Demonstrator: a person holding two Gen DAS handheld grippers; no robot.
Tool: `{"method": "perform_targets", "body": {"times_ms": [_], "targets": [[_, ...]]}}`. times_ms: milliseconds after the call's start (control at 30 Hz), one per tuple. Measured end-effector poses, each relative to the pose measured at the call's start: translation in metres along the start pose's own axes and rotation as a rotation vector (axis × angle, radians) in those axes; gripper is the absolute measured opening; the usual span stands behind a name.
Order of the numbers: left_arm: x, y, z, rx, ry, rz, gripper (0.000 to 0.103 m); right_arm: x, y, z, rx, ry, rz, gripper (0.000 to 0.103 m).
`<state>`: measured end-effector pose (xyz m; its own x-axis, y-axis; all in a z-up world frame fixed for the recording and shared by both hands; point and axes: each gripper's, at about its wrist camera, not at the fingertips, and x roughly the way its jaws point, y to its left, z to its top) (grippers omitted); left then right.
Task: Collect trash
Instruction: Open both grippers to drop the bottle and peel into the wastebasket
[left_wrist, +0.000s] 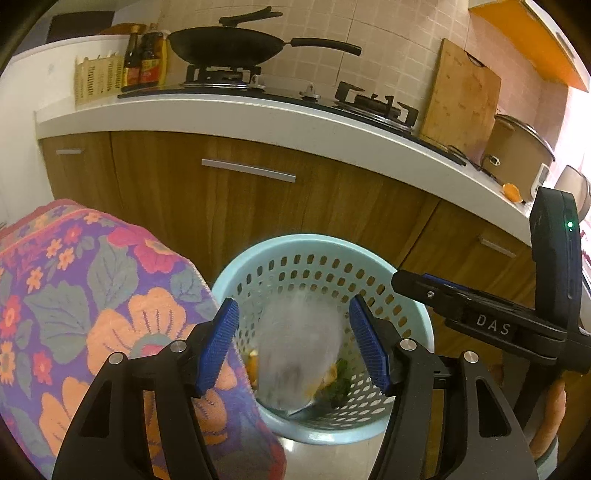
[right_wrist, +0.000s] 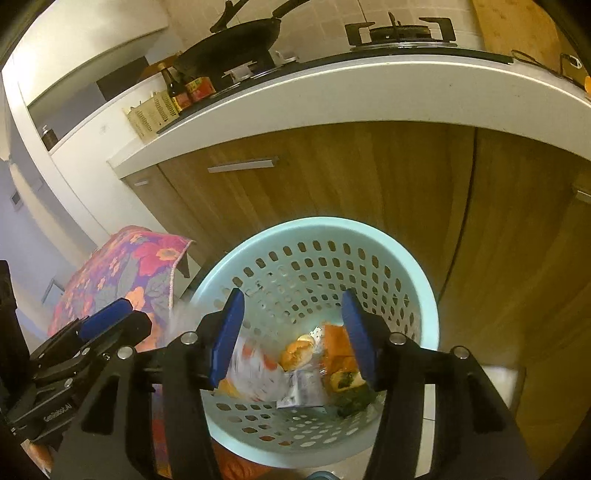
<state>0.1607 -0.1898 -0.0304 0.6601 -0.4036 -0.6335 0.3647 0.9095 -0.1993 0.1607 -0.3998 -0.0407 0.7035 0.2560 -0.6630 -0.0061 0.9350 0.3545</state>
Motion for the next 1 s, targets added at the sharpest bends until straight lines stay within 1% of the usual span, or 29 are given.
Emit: {"method": "perform_targets", "body": {"times_ms": [33,200,367,533,600,667,833,867,900,933,1000], "targets": [[0.000,0.001,0.000,-0.003,-0.001,0.000,0.061,0.000,0.001,0.001,-0.003,0.000,-0.001,0.051],[-0.009,0.005,-0.002,-0.019,-0.017,0.003,0.062,-0.011,0.010,0.000,-0.036,-0.018,-0.010,0.051],[-0.036,0.013,-0.007,-0.033,-0.081,0.027,0.071,-0.027,0.025,-0.001,-0.084,-0.056,-0.022,0.051],[-0.070,0.022,-0.013,-0.042,-0.143,0.059,0.081,-0.043,0.050,-0.005,-0.134,-0.099,-0.032,0.051],[-0.086,0.029,-0.021,-0.061,-0.186,0.093,0.086,-0.047,0.061,-0.011,-0.129,-0.105,-0.014,0.051],[-0.096,0.036,-0.027,-0.070,-0.221,0.140,0.086,-0.048,0.072,-0.017,-0.138,-0.113,-0.016,0.051],[-0.108,0.047,-0.038,-0.033,-0.295,0.312,0.086,-0.055,0.097,-0.032,-0.189,-0.148,-0.048,0.051],[-0.106,0.050,-0.039,-0.037,-0.290,0.333,0.086,-0.057,0.101,-0.035,-0.201,-0.158,-0.058,0.051],[-0.107,0.052,-0.038,-0.044,-0.283,0.328,0.086,-0.059,0.104,-0.039,-0.213,-0.167,-0.071,0.051],[-0.110,0.054,-0.037,-0.052,-0.294,0.300,0.086,-0.060,0.107,-0.041,-0.224,-0.170,-0.083,0.051],[-0.113,0.054,-0.036,-0.055,-0.313,0.289,0.087,-0.061,0.110,-0.046,-0.235,-0.172,-0.096,0.053]]}}
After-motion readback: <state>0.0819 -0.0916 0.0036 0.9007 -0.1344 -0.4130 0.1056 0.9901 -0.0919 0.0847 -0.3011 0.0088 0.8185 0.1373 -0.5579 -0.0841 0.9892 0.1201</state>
